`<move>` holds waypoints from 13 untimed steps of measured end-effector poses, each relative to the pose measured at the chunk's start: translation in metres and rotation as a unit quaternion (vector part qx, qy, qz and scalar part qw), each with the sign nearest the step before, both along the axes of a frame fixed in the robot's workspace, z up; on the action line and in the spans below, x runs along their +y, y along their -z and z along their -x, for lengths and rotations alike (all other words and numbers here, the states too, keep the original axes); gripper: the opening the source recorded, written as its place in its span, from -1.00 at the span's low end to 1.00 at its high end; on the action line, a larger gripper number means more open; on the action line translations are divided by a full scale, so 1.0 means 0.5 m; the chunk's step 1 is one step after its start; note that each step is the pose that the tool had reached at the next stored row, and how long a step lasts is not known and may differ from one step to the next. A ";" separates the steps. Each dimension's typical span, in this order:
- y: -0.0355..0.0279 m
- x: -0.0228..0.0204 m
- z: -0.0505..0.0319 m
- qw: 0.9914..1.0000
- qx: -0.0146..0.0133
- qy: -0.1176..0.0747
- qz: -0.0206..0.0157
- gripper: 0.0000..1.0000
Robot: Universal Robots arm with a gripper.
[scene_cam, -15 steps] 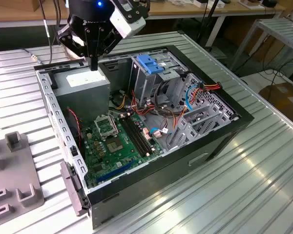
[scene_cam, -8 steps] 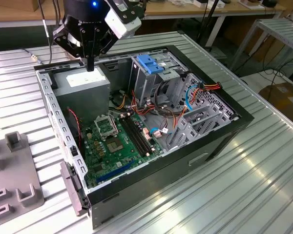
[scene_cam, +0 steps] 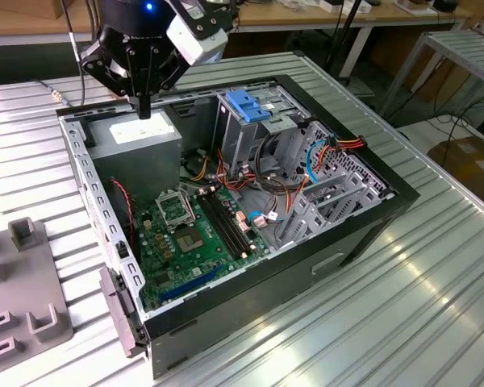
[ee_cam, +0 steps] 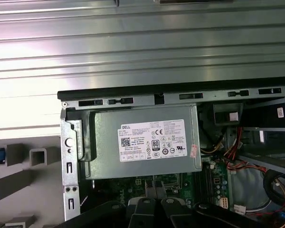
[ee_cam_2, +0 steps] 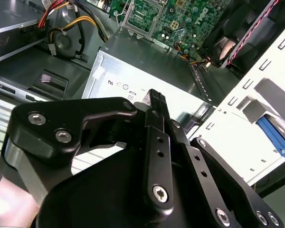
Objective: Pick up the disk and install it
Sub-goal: 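Reach for the disk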
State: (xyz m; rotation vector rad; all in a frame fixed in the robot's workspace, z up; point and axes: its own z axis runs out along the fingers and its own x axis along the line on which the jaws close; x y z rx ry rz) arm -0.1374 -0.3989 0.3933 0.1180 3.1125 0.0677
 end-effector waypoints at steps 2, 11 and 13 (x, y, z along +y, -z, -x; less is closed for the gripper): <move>0.000 0.0000 0.003 1.000 0.000 0.000 0.000 -0.80; 0.000 0.0000 0.020 1.000 0.000 0.000 0.000 -0.80; 0.000 0.0000 0.023 1.000 0.000 0.000 0.000 -0.80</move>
